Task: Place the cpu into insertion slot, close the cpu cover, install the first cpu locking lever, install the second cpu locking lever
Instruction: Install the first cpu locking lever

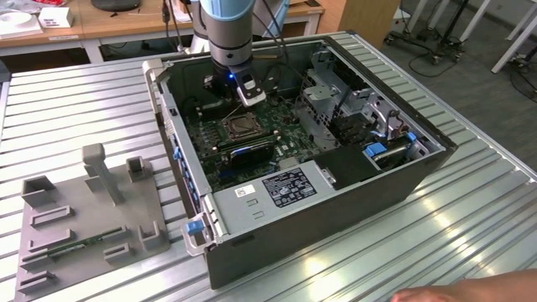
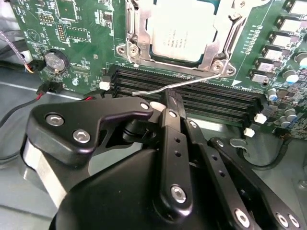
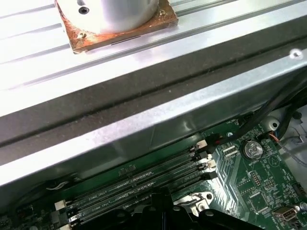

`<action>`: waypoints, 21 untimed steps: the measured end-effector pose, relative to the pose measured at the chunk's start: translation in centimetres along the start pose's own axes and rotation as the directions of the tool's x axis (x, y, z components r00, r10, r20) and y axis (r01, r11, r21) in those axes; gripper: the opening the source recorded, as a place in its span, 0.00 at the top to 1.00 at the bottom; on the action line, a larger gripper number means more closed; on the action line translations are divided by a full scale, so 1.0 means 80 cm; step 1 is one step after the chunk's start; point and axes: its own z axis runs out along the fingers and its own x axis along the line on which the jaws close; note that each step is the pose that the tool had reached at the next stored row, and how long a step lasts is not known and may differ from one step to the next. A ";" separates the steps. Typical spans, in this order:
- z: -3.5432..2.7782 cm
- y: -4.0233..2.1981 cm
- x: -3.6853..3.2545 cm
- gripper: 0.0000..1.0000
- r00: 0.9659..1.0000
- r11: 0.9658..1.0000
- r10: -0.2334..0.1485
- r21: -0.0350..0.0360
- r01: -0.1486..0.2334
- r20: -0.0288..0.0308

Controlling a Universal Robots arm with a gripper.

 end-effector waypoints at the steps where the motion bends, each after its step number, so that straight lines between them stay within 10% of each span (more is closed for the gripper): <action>1: -0.0016 0.0006 -0.0001 0.89 1.000 1.000 0.000 0.000 0.000 0.000; 21: 0.0016 -0.0003 -0.0044 0.89 1.000 1.000 0.000 0.000 0.000 0.001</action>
